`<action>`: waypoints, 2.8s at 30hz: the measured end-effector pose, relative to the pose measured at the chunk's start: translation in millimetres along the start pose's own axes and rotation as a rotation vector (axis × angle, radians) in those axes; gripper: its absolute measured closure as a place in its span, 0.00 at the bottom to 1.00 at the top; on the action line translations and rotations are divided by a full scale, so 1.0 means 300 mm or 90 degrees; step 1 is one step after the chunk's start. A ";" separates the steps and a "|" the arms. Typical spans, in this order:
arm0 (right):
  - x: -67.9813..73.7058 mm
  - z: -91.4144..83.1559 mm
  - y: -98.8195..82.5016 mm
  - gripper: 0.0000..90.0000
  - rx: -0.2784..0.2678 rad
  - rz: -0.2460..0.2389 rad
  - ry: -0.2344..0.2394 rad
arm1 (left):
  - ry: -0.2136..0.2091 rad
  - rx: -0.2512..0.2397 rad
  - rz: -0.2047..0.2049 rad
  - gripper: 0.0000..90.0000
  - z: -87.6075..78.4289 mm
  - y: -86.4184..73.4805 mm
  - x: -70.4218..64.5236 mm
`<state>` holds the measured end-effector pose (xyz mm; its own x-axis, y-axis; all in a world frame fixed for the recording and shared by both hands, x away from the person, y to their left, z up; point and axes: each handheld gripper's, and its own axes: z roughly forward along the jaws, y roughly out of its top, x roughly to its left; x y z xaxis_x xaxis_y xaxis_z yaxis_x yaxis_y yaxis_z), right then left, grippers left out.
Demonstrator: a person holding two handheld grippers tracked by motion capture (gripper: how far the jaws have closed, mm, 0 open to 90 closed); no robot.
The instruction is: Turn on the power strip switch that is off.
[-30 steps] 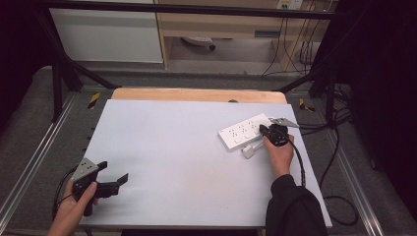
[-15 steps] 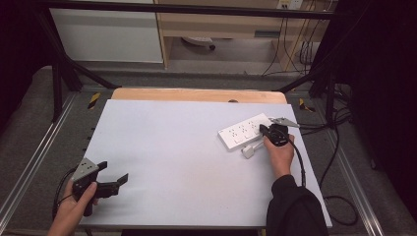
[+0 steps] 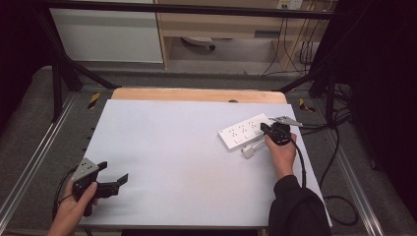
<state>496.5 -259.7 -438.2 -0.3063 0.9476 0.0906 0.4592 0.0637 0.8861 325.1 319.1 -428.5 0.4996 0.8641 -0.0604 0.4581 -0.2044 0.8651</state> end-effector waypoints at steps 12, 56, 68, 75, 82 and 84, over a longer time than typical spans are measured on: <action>0.002 -0.010 0.011 0.91 -0.005 0.014 0.009 | 0.000 0.001 0.000 0.07 0.000 0.000 0.000; 0.065 -0.149 0.087 0.06 -0.006 0.031 -0.040 | -0.001 0.000 0.001 0.07 0.000 0.000 -0.002; 0.083 -0.224 0.095 0.06 -0.037 0.020 -0.016 | -0.001 0.000 0.000 0.07 -0.001 0.000 -0.002; 0.088 -0.265 0.091 0.06 -0.053 0.004 -0.012 | 0.000 -0.004 -0.001 0.07 -0.003 0.001 -0.002; 0.084 -0.321 0.068 0.05 -0.066 -0.008 -0.009 | -0.001 -0.003 0.001 0.07 -0.003 0.001 -0.004; 0.083 -0.335 0.058 0.05 -0.066 -0.014 -0.009 | -0.001 -0.003 0.000 0.07 -0.003 0.001 -0.004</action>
<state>413.1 -266.5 -374.8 -0.3027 0.9509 0.0645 0.3639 0.0528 0.9299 324.0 318.4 -427.8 0.5008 0.8634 -0.0610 0.4546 -0.2024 0.8674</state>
